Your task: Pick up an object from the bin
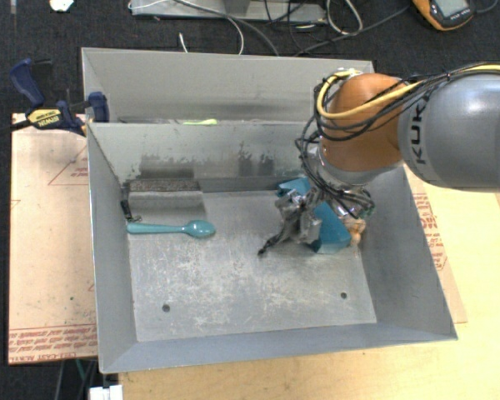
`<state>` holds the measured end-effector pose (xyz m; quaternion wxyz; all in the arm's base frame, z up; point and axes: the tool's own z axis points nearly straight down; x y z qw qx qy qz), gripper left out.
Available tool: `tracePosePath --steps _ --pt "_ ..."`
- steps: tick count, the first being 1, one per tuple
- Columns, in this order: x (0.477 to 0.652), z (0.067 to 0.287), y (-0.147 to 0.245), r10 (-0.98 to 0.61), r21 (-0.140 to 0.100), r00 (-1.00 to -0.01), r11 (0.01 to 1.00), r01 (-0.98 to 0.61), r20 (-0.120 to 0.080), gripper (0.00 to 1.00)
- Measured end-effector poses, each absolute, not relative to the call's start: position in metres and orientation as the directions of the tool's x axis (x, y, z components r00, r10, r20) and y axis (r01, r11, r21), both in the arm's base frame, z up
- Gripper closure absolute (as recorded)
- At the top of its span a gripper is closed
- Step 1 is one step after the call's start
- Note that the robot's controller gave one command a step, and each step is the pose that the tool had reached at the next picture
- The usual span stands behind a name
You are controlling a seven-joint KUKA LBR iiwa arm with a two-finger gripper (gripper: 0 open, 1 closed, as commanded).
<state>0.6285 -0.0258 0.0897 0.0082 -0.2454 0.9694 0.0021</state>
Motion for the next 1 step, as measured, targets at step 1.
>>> tracePosePath --steps 1 --pt "0.6256 0.0865 -0.0293 -0.378 0.003 -0.926 0.926 -0.378 -0.015 1.0"
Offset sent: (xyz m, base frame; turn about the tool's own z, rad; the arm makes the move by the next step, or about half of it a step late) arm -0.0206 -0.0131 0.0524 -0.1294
